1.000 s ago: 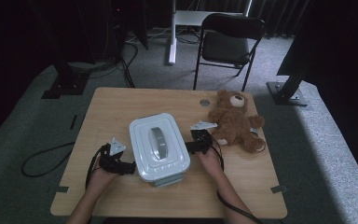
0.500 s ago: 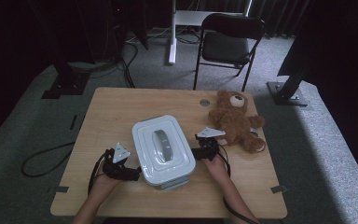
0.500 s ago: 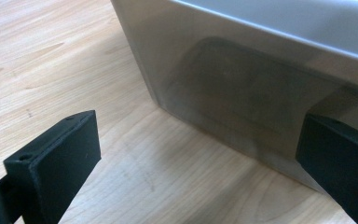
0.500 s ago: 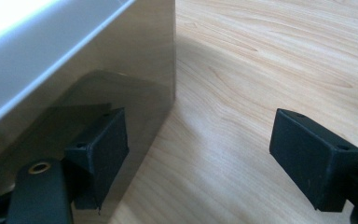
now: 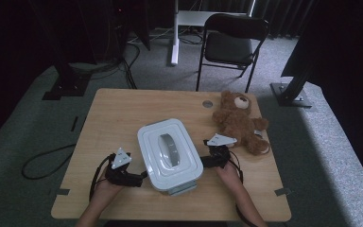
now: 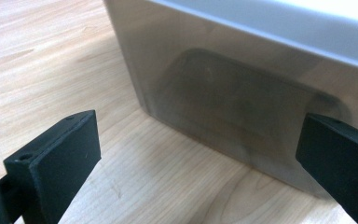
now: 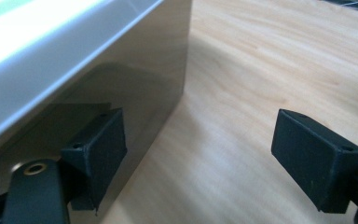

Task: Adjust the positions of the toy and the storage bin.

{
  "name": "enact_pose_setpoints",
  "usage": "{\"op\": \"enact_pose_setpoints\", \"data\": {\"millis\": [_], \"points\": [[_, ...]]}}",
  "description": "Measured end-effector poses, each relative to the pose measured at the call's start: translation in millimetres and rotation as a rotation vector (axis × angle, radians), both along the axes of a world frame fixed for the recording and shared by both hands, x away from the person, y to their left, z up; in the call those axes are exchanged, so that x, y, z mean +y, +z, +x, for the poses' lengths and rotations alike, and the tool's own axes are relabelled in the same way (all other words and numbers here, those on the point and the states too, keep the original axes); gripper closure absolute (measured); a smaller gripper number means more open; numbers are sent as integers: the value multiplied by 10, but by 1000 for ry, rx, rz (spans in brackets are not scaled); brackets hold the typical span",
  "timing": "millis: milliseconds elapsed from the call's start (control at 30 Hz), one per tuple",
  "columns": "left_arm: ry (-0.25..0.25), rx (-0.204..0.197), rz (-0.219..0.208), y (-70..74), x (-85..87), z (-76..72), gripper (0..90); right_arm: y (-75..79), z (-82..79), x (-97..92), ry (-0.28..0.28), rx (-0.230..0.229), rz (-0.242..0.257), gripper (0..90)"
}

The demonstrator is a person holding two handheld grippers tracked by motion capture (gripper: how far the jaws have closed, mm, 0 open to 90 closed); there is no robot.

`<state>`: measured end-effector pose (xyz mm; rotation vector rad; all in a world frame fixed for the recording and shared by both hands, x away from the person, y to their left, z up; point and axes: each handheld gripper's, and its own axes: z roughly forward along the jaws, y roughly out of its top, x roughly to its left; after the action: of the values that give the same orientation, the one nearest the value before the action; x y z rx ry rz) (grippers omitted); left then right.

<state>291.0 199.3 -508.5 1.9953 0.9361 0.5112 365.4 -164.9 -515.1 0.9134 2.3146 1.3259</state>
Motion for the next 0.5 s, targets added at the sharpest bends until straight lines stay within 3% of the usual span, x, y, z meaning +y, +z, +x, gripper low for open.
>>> {"op": "enact_pose_setpoints", "data": {"millis": [100, 233, 300, 500], "points": [[9, -2, -5, -15, 67, -14, 5, -39, -74, -71, 24, 17, 2, 152], [23, 19, -5, -5, 130, -42, 5, -98, -163, -159, 15, -5, -9, 141], [17, -2, -15, 7, 154, -70, 5, -132, -194, -222, 0, -5, -7, 136], [59, 54, 2, 18, 251, -91, 5, -211, -308, -438, -75, -25, -2, 131]]}}
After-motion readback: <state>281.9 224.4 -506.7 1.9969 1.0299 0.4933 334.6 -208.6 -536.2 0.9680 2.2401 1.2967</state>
